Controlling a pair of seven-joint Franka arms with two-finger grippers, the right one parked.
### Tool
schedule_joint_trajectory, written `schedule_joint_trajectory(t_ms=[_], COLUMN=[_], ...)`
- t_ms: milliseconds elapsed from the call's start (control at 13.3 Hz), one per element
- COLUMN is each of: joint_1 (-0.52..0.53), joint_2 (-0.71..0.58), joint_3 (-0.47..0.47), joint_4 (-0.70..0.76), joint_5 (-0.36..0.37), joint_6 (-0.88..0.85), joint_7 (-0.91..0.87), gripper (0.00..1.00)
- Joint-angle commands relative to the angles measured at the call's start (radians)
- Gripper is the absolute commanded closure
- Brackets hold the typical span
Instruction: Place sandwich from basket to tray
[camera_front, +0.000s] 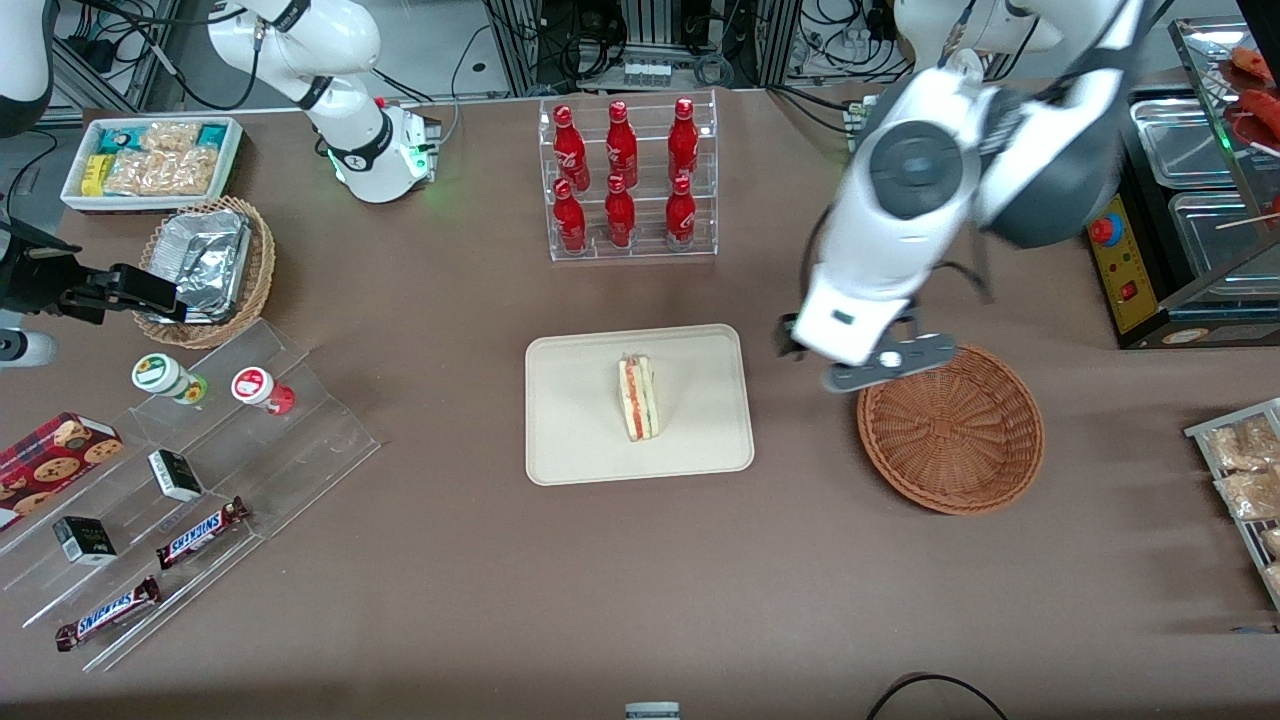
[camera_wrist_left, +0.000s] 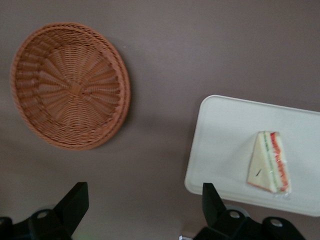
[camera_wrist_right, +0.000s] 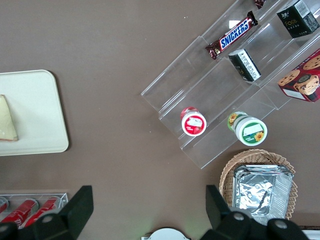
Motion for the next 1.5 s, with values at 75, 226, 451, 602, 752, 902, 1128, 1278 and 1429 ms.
schedule_joint_trajectory(t_ms=[75, 226, 451, 602, 752, 902, 1128, 1278, 1429], joint_1=[0.144, 0.205, 0.299, 0.304, 0.309, 0.315, 0.321, 0.295, 0.226], joint_2=[-0.109, -0.126, -0.149, -0.168, -0.205, -0.221, -0.245, -0.286, -0.311], joint_3=[-0.005, -0.005, -0.003, 0.009, 0.052, 0.076, 0.085, 0.134, 0.218], joint_4=[-0.044, -0.041, -0.033, -0.033, -0.042, -0.044, -0.064, -0.12, -0.14], joint_5=[-0.064, -0.069, -0.087, -0.081, -0.083, -0.083, -0.08, -0.078, -0.087], joint_6=[-0.078, -0.112, -0.147, -0.152, -0.175, -0.195, -0.201, -0.18, -0.176], joint_7=[0.237, 0.346, 0.465, 0.47, 0.54, 0.574, 0.598, 0.623, 0.672], gripper=[0.0, 0.0, 0.0, 0.0, 0.0, 0.0, 0.0, 0.0, 0.0])
